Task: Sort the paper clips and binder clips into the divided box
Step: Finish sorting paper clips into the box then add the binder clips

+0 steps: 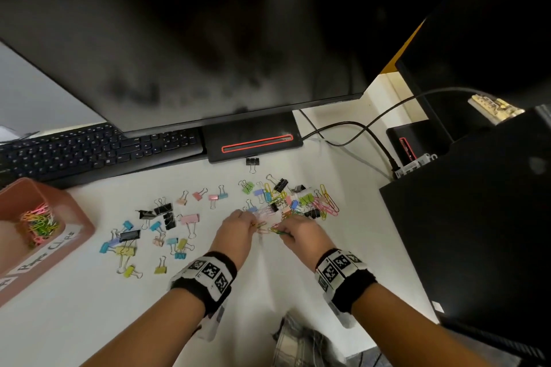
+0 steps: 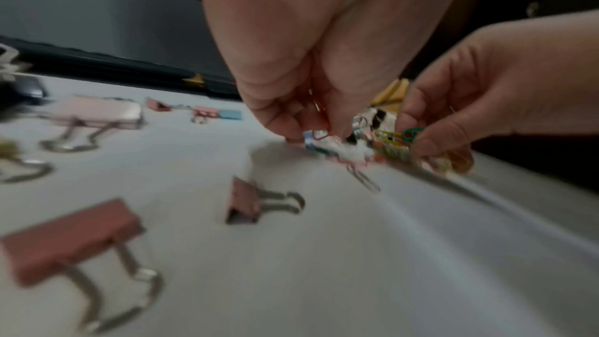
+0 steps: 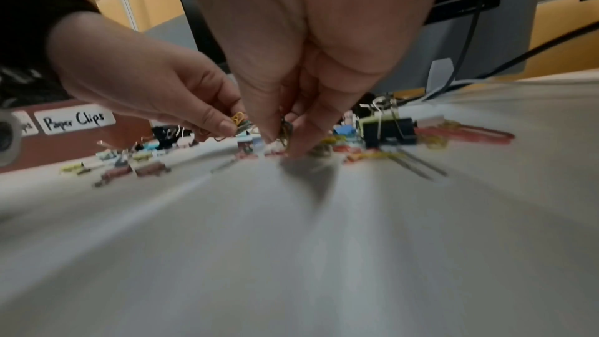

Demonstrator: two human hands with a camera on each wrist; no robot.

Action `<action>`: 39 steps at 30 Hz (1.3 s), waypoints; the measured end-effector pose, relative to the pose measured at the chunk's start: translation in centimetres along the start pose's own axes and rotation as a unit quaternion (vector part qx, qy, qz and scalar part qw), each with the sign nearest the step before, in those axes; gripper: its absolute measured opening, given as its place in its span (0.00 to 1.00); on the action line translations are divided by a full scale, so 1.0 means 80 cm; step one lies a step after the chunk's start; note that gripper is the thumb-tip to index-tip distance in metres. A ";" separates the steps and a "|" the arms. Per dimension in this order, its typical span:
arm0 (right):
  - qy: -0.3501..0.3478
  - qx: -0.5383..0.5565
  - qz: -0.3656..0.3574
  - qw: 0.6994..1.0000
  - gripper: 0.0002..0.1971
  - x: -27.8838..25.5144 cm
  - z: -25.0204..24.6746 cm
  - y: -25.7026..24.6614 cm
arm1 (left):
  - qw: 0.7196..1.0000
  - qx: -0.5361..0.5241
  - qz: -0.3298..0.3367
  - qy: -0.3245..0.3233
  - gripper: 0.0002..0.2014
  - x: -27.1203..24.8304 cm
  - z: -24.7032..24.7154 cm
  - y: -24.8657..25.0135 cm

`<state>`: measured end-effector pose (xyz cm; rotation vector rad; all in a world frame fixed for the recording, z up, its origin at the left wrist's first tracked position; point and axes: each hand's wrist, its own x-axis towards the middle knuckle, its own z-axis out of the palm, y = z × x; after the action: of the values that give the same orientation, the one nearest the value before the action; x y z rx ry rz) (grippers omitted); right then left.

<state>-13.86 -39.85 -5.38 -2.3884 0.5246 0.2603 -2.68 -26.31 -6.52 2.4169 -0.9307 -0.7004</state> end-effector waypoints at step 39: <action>0.160 -0.015 0.061 0.985 0.18 0.035 -0.057 -0.024 | 0.980 -0.172 0.050 0.084 0.08 -0.029 -0.108 -0.035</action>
<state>-10.27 -42.37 -1.76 -2.4426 0.8223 -0.0661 2.33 -20.81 -0.84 2.0738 -0.7853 -0.5582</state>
